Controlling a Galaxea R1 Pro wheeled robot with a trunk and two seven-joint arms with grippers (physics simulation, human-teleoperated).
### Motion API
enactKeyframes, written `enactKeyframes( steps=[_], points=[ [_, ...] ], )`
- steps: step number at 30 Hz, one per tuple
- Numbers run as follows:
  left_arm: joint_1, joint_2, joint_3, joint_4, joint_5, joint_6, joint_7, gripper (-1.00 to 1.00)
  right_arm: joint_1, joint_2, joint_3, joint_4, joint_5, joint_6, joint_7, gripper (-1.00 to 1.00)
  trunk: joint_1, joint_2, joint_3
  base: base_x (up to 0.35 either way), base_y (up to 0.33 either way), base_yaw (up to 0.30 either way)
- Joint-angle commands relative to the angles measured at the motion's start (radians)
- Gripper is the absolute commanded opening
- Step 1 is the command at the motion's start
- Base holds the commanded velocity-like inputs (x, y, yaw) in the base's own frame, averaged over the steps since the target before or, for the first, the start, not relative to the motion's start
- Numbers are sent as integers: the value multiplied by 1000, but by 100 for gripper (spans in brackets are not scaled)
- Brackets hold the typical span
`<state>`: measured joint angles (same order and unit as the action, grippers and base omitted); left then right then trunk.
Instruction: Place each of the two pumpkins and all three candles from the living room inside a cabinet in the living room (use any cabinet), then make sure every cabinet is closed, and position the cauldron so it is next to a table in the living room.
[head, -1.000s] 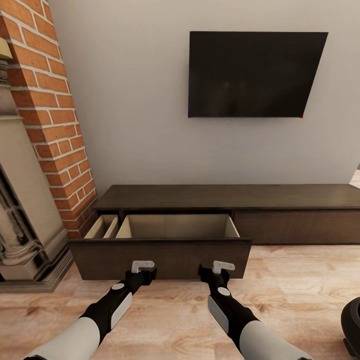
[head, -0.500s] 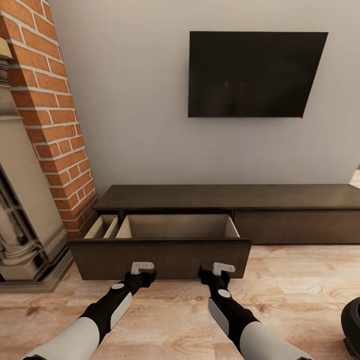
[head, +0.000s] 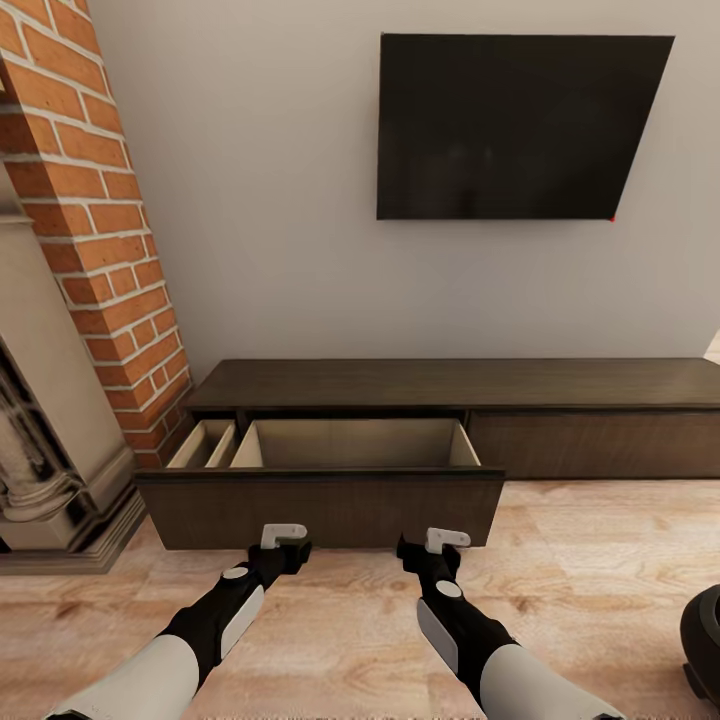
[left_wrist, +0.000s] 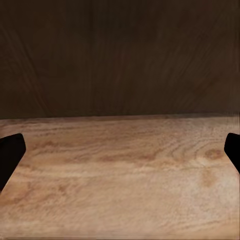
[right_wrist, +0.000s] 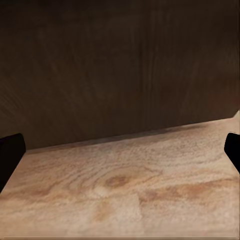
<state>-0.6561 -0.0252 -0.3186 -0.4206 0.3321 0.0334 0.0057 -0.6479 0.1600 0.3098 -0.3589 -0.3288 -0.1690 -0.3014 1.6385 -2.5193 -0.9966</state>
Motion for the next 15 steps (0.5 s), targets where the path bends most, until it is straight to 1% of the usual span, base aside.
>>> enactKeyframes(
  steps=[1,7,9,10,11,13,15],
  points=[
    [0,1,-5,-1,8,3,3,100,-1,-1,9,1,-10,-5,-6,100,0,-1,-5,0,0,0],
    [0,1,-5,-1,8,-10,9,100,-1,-1,13,0,-9,-8,-5,100,3,-2,-28,0,0,0],
    [0,1,-5,-1,8,-15,9,100,-1,-1,28,0,-8,-9,-5,100,4,-3,-36,0,0,0],
    [0,1,-5,-1,8,-16,9,100,-1,-1,38,0,-7,-10,-5,100,4,-3,-40,0,0,0],
    [0,1,-5,-1,8,-24,9,100,-1,-1,82,0,-7,-13,-5,100,5,-3,-44,0,0,0],
    [0,1,-5,-1,8,-30,10,100,-1,-1,111,0,-7,-20,-5,100,6,-4,-51,0,0,0],
    [0,1,-5,-1,8,-36,10,100,-1,-1,132,1,-7,-30,-5,100,6,-4,-59,0,0,0]
  ],
)
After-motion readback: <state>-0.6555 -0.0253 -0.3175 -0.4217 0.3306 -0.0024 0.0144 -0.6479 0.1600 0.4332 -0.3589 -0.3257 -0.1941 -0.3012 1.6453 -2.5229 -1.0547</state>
